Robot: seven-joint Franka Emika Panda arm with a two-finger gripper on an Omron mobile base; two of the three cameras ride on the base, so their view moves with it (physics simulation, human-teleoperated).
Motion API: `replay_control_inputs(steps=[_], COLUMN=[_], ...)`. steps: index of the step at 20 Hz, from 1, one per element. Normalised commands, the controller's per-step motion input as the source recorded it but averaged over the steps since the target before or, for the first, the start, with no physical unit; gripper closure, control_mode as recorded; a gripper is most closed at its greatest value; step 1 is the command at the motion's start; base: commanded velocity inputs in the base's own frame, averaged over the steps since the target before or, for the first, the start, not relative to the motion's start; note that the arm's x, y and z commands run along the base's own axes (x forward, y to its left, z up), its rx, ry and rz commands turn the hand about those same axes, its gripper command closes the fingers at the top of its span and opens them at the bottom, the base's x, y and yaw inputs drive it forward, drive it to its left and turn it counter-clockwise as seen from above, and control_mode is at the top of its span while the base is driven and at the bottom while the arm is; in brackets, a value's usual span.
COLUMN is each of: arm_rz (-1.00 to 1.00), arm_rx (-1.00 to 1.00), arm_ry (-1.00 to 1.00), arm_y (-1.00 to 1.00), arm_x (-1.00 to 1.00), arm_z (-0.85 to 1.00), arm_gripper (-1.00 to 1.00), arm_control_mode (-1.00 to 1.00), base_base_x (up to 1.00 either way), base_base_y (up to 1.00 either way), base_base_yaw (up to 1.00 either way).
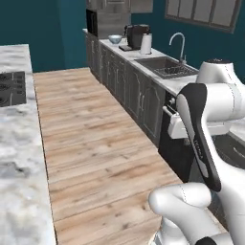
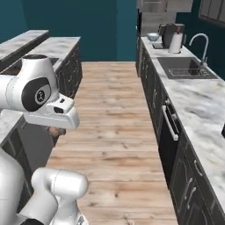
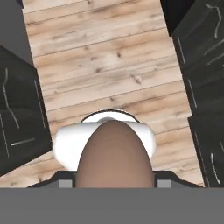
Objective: Pick the egg and butter from the fridge and place them by the bowl for mixing.
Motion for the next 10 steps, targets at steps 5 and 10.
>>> replay_control_inputs(steps=[5, 10], arm_rz=[0.00, 0.00], arm_rx=[0.00, 0.00], arm_ry=[0.00, 0.00], arm_y=[0.00, 0.00], arm_x=[0.00, 0.00], arm_z=[0.00, 0.00], arm_gripper=[1.00, 1.00], arm_control_mode=[1.00, 1.00], base_base_x=[1.00, 1.00], base_base_y=[-0.33, -0.41], base_base_yaw=[0.32, 0.15])
